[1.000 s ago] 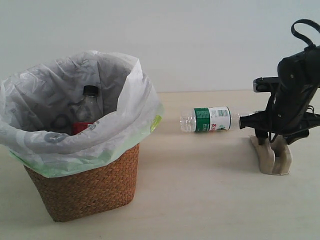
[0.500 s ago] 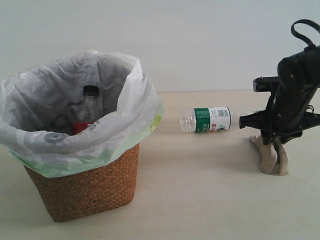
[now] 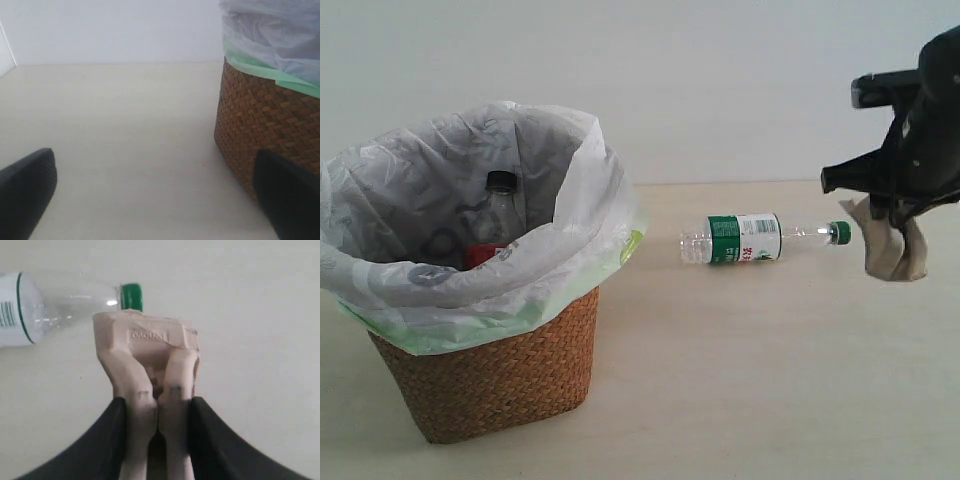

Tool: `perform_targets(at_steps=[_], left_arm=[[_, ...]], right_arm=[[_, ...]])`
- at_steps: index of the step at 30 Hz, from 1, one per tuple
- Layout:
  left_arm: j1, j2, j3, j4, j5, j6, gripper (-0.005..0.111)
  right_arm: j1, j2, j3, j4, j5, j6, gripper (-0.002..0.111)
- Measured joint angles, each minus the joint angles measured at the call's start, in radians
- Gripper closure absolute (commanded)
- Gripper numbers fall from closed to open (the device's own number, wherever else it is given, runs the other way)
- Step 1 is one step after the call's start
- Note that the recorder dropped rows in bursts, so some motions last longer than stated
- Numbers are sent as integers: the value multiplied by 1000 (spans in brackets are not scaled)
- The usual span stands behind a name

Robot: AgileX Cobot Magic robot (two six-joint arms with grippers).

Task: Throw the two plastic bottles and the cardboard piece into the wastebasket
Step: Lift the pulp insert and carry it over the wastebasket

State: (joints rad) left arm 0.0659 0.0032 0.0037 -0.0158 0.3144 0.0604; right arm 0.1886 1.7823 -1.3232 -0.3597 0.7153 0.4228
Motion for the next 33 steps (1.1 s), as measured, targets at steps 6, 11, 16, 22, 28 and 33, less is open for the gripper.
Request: perform_targets(at_steps=[6, 11, 16, 22, 28, 33], left_arm=[[0, 0, 0, 0, 0, 0, -1], [0, 0, 0, 0, 0, 0, -1], [0, 0, 0, 0, 0, 0, -1], [0, 0, 0, 0, 0, 0, -1], [0, 0, 0, 0, 0, 0, -1], [0, 0, 0, 0, 0, 0, -1]], right_arm=[[0, -93, 0, -64, 54, 53, 108], [46, -140, 0, 162, -5, -91, 108], [181, -235, -2, 680, -163, -450, 108], [341, -326, -91, 1291, -191, -884, 108], [426, -334, -139, 1405, -199, -1008, 108], [358, -334, -139, 1086, -203, -763, 108]])
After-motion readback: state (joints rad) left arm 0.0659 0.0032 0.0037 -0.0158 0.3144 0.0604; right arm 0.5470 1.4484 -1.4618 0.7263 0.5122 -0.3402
